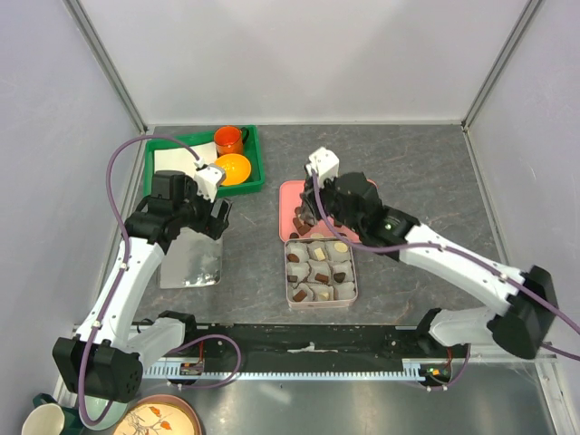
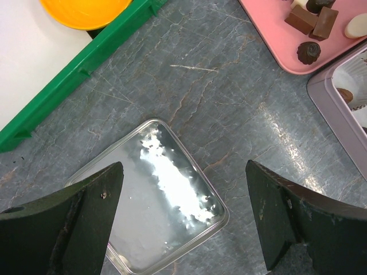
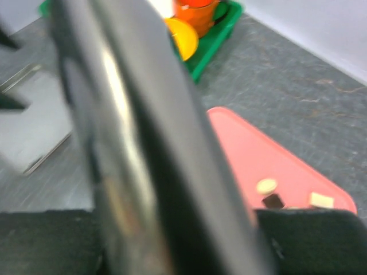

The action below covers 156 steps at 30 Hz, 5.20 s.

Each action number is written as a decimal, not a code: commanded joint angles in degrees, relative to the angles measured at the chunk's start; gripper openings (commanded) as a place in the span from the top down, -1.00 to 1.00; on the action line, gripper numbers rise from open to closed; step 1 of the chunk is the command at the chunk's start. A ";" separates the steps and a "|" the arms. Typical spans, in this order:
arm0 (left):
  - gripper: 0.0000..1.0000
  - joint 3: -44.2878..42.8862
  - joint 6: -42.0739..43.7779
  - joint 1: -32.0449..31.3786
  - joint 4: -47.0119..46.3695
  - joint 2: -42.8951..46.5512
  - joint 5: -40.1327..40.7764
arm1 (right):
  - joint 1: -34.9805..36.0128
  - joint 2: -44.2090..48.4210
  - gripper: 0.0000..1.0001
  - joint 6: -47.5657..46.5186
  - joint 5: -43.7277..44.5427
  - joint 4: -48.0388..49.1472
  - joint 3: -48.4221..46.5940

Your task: Pack the chocolate

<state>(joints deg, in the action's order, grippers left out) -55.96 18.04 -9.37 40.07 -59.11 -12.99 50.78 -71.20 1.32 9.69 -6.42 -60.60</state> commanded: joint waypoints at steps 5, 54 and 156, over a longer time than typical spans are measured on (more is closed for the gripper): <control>-0.89 -0.55 -0.82 0.23 -2.63 0.05 -0.10 | -10.52 -15.52 0.59 -1.94 -4.16 14.76 -8.22; -0.90 -0.29 0.94 0.23 -2.19 0.75 0.25 | -12.20 -25.75 0.37 4.04 -3.98 21.53 -4.18; -0.91 -0.20 -0.38 0.23 -1.49 2.24 -3.18 | -35.13 -12.63 0.63 3.87 11.13 -31.63 -9.62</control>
<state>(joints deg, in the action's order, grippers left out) -55.86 18.06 -9.37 39.31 -58.06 -14.11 17.96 -75.37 7.51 18.90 -36.82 -65.14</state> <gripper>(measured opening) 0.952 0.207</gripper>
